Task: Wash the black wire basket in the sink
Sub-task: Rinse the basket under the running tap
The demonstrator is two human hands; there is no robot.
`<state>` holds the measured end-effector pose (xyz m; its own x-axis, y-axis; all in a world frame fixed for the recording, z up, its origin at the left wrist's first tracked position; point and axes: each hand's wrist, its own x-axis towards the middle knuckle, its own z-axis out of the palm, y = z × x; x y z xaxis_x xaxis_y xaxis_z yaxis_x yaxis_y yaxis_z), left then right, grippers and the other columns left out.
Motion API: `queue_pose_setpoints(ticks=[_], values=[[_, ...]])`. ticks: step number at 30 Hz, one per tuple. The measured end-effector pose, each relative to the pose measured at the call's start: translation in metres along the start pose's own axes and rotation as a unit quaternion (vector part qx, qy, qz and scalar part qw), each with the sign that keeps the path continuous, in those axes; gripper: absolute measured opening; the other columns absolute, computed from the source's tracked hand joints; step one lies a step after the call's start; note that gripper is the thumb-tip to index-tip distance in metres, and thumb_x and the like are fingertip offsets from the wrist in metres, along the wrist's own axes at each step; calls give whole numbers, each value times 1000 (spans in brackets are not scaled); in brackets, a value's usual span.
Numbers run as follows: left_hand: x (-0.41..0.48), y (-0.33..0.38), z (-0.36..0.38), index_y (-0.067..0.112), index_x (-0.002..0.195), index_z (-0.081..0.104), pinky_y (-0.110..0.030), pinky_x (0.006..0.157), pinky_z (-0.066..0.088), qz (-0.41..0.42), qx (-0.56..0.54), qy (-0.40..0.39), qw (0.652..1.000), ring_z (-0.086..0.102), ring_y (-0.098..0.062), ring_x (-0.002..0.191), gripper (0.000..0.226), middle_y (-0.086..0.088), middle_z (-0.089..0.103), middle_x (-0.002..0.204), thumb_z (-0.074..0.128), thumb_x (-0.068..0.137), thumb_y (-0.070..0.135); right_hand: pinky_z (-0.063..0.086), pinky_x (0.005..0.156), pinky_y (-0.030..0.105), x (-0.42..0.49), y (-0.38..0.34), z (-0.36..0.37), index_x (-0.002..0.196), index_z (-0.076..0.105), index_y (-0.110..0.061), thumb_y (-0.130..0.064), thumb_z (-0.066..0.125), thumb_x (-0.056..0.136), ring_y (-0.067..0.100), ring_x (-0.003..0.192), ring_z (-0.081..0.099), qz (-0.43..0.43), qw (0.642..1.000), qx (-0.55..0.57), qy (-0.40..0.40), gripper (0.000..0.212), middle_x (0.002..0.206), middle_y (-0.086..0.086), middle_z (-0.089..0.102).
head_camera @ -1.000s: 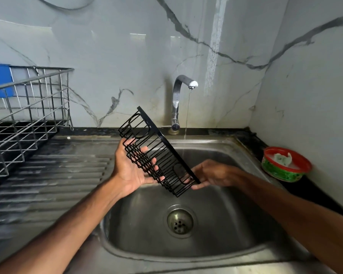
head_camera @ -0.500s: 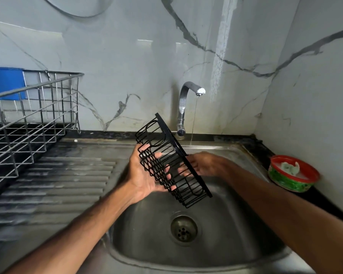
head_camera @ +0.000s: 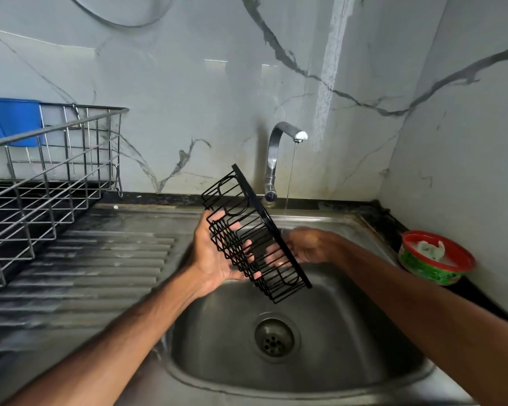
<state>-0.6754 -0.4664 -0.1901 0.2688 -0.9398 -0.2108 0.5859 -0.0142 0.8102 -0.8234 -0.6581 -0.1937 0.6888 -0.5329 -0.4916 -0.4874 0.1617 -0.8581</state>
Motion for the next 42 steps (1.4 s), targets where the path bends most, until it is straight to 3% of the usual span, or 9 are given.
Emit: queue_pose_setpoints(ticks=[8,11,13,17,23,27,33,38,42], values=[[1,6,-3,25,114,61,-47,77,54,28,30,18,999,58,-25,74,49,-9,62,90,43,90,64,42,113,53,26,29,6,122,65,1,-15,44,105,37,118,63,27,997,3,-78,31,128,25,65],[-1,7,-4,23,110,65,-47,73,56,41,41,14,998,59,-25,76,49,-11,63,97,45,89,63,60,88,37,9,38,9,115,66,-1,-4,40,103,28,102,73,55,991,9,-123,29,114,21,73],[-3,6,-2,24,115,62,-49,75,55,43,43,11,998,60,-25,76,51,-12,62,100,43,89,65,62,79,33,2,38,2,107,66,1,1,35,104,23,86,76,55,994,23,-97,30,97,16,76],[-4,6,3,26,118,66,-52,74,56,43,61,-8,997,60,-25,75,55,-11,64,95,48,83,66,55,99,45,2,17,-1,120,65,2,-10,46,105,31,106,71,1,999,-37,-28,27,119,23,71],[-3,1,7,19,110,75,-35,69,51,122,61,-14,991,61,-24,76,54,-13,68,95,69,65,48,60,83,36,30,3,-2,117,66,2,-12,50,103,31,108,71,-80,994,65,26,26,119,23,71],[2,2,0,25,115,74,-56,77,58,112,76,-18,991,58,-26,82,68,-8,69,100,68,54,55,43,114,45,37,30,2,133,61,1,-25,73,88,33,128,59,2,996,15,-84,54,131,20,65],[1,-1,-5,20,133,66,-74,88,49,138,83,-53,986,61,-29,85,79,-10,71,98,67,60,49,60,81,26,12,23,-5,128,64,3,-14,52,103,19,96,75,-10,997,-11,-69,32,123,19,70],[0,-5,-9,28,128,71,-79,86,50,143,129,-65,979,62,-32,90,64,-23,70,120,66,66,47,57,95,37,9,-7,-10,125,64,3,-11,51,102,30,112,70,-115,990,72,22,30,119,19,72],[0,0,-7,25,135,61,-79,89,47,155,144,-51,976,62,-28,90,78,-18,69,118,66,60,46,47,110,43,10,10,0,125,65,-4,-14,50,101,29,117,67,-44,998,40,-22,30,125,17,70]])
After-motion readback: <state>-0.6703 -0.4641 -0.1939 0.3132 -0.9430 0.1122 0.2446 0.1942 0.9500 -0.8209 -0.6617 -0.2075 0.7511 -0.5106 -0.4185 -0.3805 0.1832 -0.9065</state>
